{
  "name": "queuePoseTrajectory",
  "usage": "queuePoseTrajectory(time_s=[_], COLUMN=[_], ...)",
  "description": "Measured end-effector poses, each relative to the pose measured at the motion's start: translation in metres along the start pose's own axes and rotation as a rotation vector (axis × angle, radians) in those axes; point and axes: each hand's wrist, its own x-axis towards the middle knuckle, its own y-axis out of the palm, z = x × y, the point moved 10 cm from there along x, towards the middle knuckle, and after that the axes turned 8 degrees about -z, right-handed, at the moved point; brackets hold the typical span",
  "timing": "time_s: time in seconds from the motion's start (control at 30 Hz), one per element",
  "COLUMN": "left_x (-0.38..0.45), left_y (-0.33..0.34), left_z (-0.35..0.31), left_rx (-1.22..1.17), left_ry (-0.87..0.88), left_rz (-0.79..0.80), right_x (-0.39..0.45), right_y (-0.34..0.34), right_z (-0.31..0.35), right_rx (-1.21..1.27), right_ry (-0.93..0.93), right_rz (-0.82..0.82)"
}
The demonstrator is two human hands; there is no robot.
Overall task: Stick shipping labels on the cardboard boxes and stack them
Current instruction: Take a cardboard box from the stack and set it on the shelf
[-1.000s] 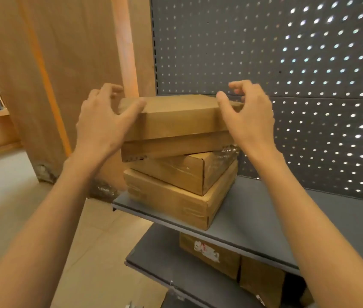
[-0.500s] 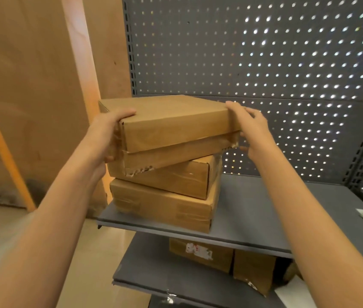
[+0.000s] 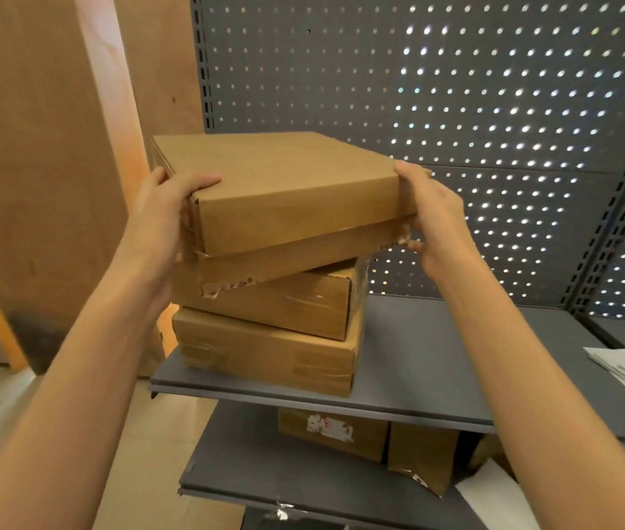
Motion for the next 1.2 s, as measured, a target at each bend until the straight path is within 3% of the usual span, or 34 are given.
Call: queuePoseTrajectory(time_s=[0.6,0.9,1.2], left_x=[-0.061,-0.113,-0.137], left_y=[0.137,0.218,0.253], left_z=[-0.033,0.003,0.077], left_rx=[-0.088,-0.116,-0.006], left_ry=[0.188,0.086,-0.069], left_rz=[0.224,0.313,0.396], right_x=[0.012,0.019,0.021], right_y=[-0.177,-0.277,-0.321], right_z=[0.055,0.038,-0.031], right_rx=[0.03,-0.082,-0.165], right_ry=[-0.181,-0.098,0.071], right_rz=[-0.191,-0.171,-0.143])
